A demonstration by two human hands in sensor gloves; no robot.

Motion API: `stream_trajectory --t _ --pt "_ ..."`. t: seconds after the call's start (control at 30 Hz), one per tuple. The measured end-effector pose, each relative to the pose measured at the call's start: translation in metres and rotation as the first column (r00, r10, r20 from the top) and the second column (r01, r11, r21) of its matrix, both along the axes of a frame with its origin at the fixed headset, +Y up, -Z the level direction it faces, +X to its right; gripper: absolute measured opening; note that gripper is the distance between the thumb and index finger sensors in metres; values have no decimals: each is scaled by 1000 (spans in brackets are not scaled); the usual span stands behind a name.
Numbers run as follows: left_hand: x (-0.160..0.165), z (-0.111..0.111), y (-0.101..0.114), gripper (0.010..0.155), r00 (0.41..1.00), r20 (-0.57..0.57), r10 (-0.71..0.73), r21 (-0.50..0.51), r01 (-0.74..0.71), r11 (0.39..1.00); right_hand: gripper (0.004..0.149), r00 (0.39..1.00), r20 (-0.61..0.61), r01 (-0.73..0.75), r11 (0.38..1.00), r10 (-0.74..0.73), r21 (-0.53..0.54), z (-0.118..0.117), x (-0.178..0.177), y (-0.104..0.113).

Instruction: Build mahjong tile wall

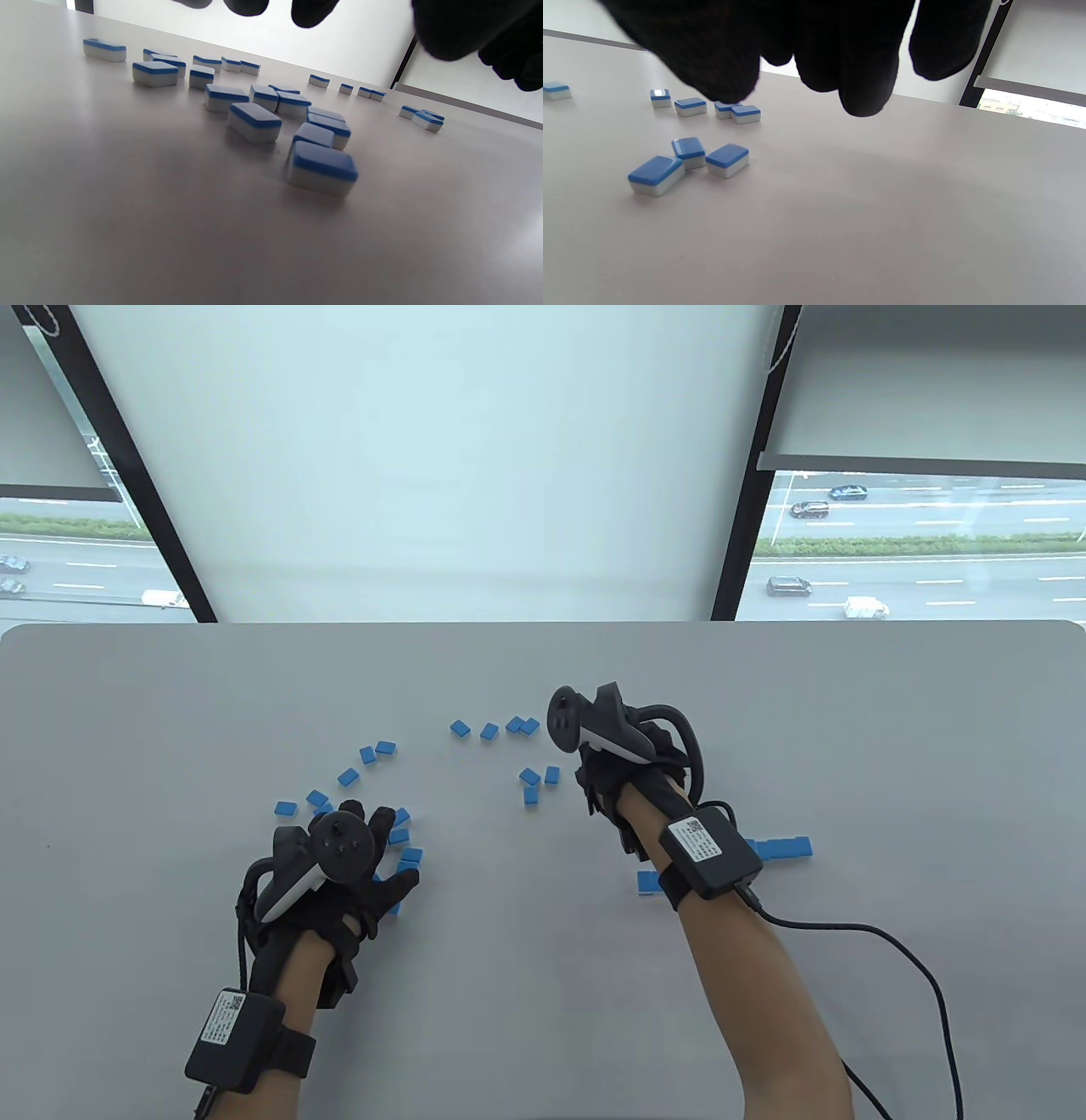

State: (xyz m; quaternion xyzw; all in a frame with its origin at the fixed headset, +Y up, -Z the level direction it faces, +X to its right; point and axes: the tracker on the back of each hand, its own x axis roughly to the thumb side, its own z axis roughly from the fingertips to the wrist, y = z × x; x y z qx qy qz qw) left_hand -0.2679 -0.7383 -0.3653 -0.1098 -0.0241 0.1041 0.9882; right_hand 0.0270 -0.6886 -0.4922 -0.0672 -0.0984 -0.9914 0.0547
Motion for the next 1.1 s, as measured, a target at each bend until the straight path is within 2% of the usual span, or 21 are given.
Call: stream_trajectory --t 0.23,0.37,0.67,0.87,1.1 --pt "0 0 0 86 1000 -4 -2 2 2 1000 71 997 35 -64 994 67 -88 -17 -27 -37" --pt "0 0 1 86 1000 -6 -1 5 1 1000 72 995 73 -62 990 72 -128 -22 -31 -49" --pt "0 0 1 86 1000 -7 -4 3 4 1000 69 990 71 -114 989 121 -99 -24 -38 -55" --pt "-1 0 1 86 1000 -9 -2 1 2 1000 59 992 71 -100 989 107 -105 -24 -38 -55" --pt "-1 0 2 86 1000 -8 -3 7 3 1000 59 989 55 -130 983 138 -132 -23 -41 -51"
